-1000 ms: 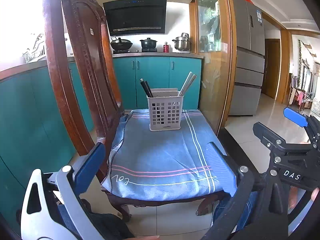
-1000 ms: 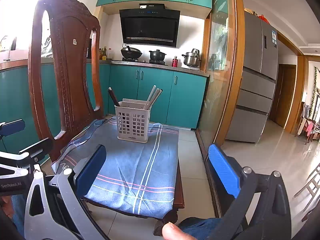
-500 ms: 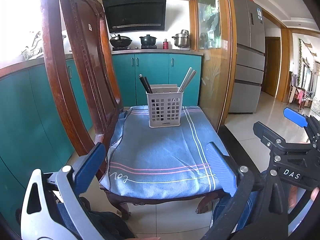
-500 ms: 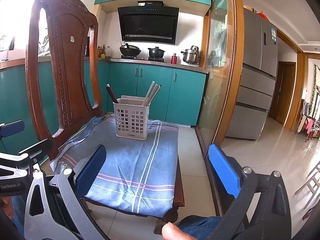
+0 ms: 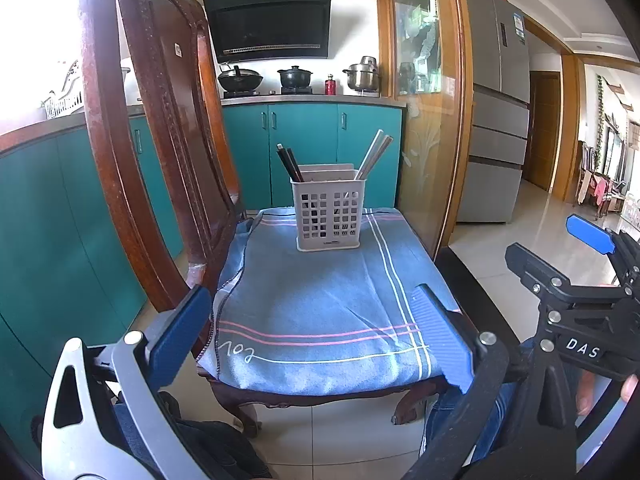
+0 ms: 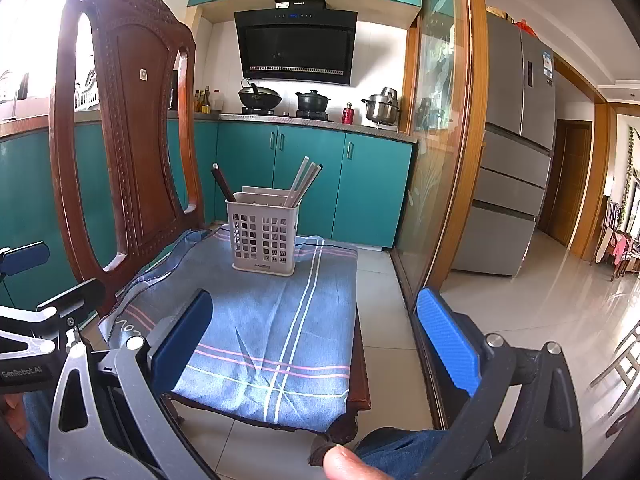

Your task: Organize utensils

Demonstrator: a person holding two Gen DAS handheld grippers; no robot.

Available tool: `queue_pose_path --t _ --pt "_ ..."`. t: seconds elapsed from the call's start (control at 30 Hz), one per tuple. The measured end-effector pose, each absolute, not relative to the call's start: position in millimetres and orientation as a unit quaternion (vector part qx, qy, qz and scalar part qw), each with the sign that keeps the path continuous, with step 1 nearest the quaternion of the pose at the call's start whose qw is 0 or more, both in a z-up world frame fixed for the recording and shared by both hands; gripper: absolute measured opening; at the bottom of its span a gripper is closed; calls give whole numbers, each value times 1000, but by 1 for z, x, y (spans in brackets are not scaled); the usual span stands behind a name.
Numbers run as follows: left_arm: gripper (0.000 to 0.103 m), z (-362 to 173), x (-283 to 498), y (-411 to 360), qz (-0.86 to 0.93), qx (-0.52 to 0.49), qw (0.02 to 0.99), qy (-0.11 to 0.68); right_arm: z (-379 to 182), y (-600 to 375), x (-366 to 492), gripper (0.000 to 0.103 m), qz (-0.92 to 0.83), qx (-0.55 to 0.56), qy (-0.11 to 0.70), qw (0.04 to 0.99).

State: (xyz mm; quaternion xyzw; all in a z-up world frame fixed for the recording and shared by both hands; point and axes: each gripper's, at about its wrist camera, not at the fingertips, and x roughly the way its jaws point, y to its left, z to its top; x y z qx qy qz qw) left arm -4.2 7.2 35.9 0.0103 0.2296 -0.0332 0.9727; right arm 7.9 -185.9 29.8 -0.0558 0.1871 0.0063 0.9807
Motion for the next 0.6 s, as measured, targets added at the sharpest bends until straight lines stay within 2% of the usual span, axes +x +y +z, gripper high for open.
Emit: queue_pose_path --t 0.6 --pt "100 22 7 4 -33 12 967 252 15 -183 19 100 6 -53 208 977"
